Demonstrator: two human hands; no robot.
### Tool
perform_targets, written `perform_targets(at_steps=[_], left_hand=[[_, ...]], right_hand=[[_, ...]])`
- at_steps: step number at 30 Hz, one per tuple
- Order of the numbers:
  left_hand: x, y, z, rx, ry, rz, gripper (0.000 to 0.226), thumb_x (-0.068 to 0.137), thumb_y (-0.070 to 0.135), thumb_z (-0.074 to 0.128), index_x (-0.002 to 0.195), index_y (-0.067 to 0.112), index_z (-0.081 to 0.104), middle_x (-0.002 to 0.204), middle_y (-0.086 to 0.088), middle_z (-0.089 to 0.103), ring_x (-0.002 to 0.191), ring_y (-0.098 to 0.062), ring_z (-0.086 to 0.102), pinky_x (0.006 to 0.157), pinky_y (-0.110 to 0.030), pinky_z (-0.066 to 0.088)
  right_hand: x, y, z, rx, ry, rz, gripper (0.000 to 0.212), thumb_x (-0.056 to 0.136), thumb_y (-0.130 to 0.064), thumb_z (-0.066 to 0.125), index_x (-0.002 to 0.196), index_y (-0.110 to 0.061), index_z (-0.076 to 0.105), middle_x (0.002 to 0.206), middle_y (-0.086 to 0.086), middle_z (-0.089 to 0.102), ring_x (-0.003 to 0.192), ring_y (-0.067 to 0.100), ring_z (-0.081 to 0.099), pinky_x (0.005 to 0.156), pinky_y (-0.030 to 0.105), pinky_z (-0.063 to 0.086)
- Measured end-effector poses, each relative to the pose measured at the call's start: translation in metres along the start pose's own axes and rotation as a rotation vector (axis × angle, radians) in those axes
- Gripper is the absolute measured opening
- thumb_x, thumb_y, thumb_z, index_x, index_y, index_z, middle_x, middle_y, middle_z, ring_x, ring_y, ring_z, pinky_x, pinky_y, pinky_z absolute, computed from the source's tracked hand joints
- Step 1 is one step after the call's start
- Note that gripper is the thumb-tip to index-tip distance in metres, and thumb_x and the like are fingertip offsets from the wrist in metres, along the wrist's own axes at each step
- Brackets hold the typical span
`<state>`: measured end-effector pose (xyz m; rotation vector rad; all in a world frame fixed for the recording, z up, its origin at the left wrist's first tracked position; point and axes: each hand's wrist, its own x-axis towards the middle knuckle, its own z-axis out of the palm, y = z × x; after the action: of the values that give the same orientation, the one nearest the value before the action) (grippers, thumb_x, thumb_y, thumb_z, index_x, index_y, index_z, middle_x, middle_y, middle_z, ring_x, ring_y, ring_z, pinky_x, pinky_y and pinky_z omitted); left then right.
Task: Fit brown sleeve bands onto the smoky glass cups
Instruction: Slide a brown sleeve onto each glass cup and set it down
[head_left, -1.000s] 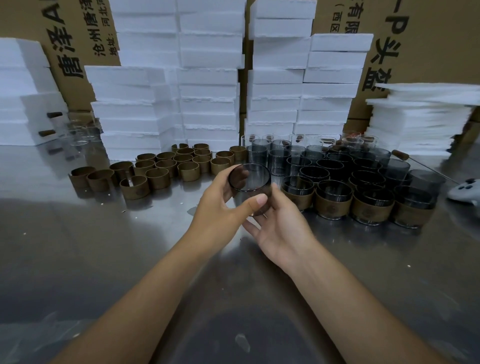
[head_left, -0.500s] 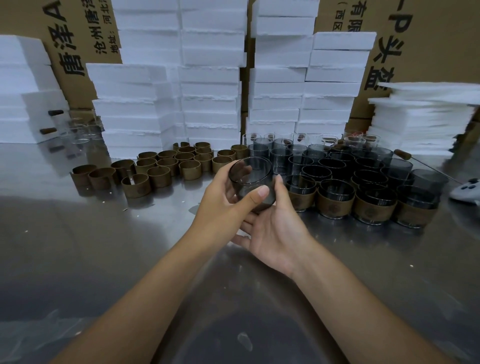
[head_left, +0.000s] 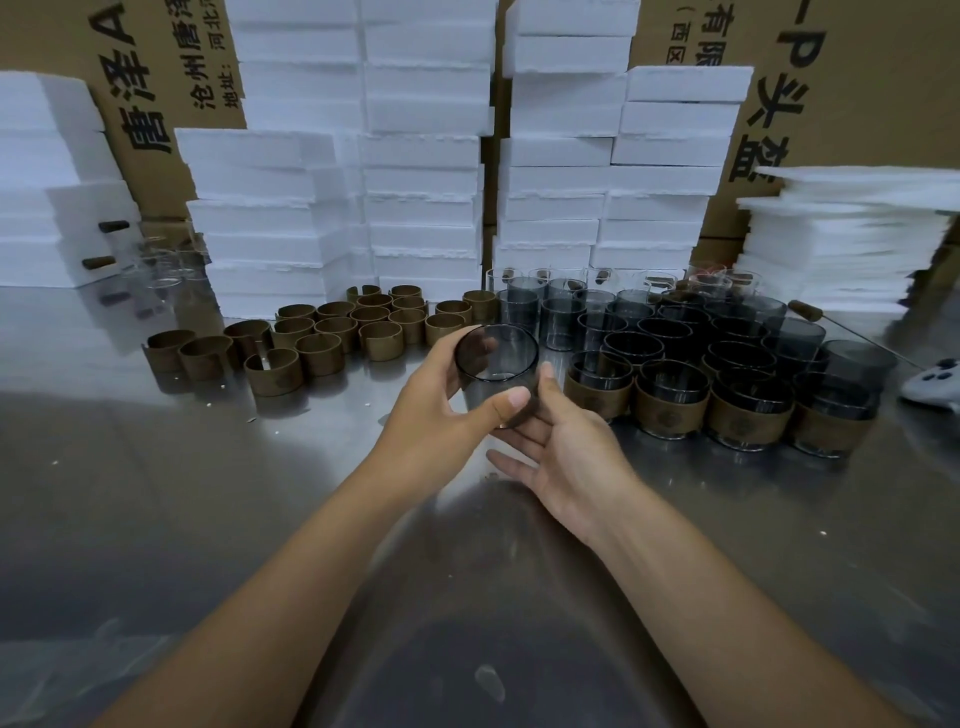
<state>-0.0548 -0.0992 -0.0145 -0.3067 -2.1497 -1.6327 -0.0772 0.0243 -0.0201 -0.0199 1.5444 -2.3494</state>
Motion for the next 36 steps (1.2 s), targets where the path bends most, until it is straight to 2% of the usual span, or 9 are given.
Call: perform_targets(at_steps=[4, 6, 9, 12, 15, 22, 28, 32, 36], left_hand=[[0.0, 0.003, 0.002, -0.109, 0.052, -0.068, 0.051, 0.066, 0.038, 0.072, 0.113, 0.027, 0.058, 0.107, 0.012, 0.069, 0.105, -0.001, 0.062, 0.089, -0.015, 0.046], [0.0, 0.005, 0.002, -0.198, 0.091, -0.115, 0.049, 0.062, 0.046, 0.07, 0.105, 0.026, 0.064, 0.093, 0.014, 0.073, 0.095, -0.002, 0.067, 0.079, -0.013, 0.05], [0.001, 0.005, 0.002, -0.268, 0.07, -0.199, 0.054, 0.062, 0.056, 0.07, 0.102, 0.019, 0.07, 0.099, 0.002, 0.074, 0.102, -0.018, 0.068, 0.098, -0.035, 0.049], [0.001, 0.006, 0.002, -0.304, 0.028, -0.241, 0.058, 0.062, 0.057, 0.066, 0.104, 0.017, 0.071, 0.105, -0.004, 0.073, 0.105, -0.02, 0.067, 0.103, -0.045, 0.045], [0.0, 0.006, 0.001, -0.342, -0.01, -0.275, 0.067, 0.063, 0.059, 0.066, 0.109, 0.01, 0.068, 0.11, -0.012, 0.071, 0.109, -0.026, 0.065, 0.103, -0.049, 0.045], [0.003, 0.002, -0.001, -0.477, 0.009, -0.32, 0.049, 0.055, 0.053, 0.074, 0.085, 0.015, 0.075, 0.092, -0.012, 0.073, 0.093, -0.022, 0.068, 0.1, -0.044, 0.048], [0.003, -0.001, -0.001, -0.537, 0.01, -0.339, 0.068, 0.071, 0.048, 0.068, 0.114, -0.005, 0.063, 0.115, -0.027, 0.064, 0.114, -0.038, 0.059, 0.103, -0.048, 0.045], [0.003, -0.003, -0.002, -0.538, -0.03, -0.347, 0.06, 0.069, 0.051, 0.068, 0.108, 0.005, 0.069, 0.114, -0.021, 0.067, 0.106, -0.031, 0.065, 0.098, -0.04, 0.05], [0.003, -0.001, -0.003, -0.53, -0.078, -0.377, 0.044, 0.064, 0.058, 0.065, 0.089, 0.024, 0.078, 0.098, -0.006, 0.074, 0.089, -0.016, 0.07, 0.077, -0.025, 0.057]], right_hand=[[-0.003, 0.001, 0.005, -0.126, 0.045, -0.079, 0.039, 0.097, -0.048, 0.043, 0.095, -0.018, 0.066, 0.081, -0.002, 0.075, 0.081, 0.012, 0.071, 0.078, 0.034, 0.053], [-0.006, 0.002, 0.01, -0.232, 0.09, -0.167, 0.039, 0.097, -0.051, 0.041, 0.109, -0.022, 0.065, 0.1, -0.005, 0.073, 0.094, 0.01, 0.068, 0.088, 0.036, 0.051], [-0.011, 0.004, 0.015, -0.399, 0.098, -0.37, 0.044, 0.094, -0.052, 0.041, 0.132, -0.031, 0.052, 0.113, -0.03, 0.057, 0.099, -0.016, 0.053, 0.099, 0.031, 0.045], [-0.013, 0.007, 0.017, -0.471, 0.027, -0.417, 0.021, 0.094, -0.052, 0.04, 0.105, -0.044, 0.056, 0.092, -0.035, 0.059, 0.085, -0.027, 0.051, 0.083, 0.016, 0.044], [-0.011, 0.007, 0.015, -0.43, 0.021, -0.436, 0.021, 0.094, -0.048, 0.046, 0.105, -0.036, 0.059, 0.09, -0.026, 0.064, 0.08, -0.023, 0.055, 0.069, 0.005, 0.043], [-0.009, 0.002, 0.013, -0.217, 0.064, -0.428, 0.023, 0.086, -0.032, 0.067, 0.104, -0.017, 0.068, 0.079, -0.018, 0.071, 0.072, -0.015, 0.062, 0.059, 0.002, 0.043], [-0.008, 0.0, 0.012, -0.142, 0.102, -0.422, 0.029, 0.078, -0.03, 0.076, 0.101, -0.013, 0.069, 0.082, -0.009, 0.072, 0.069, -0.01, 0.064, 0.058, 0.003, 0.042], [-0.009, -0.003, 0.01, -0.129, 0.112, -0.394, 0.033, 0.075, -0.032, 0.077, 0.102, -0.014, 0.068, 0.071, -0.014, 0.071, 0.063, -0.013, 0.062, 0.052, 0.002, 0.04], [-0.01, -0.007, 0.007, -0.04, 0.109, -0.315, 0.041, 0.07, -0.036, 0.075, 0.102, -0.011, 0.069, 0.091, -0.002, 0.073, 0.067, -0.009, 0.064, 0.054, 0.003, 0.043]])
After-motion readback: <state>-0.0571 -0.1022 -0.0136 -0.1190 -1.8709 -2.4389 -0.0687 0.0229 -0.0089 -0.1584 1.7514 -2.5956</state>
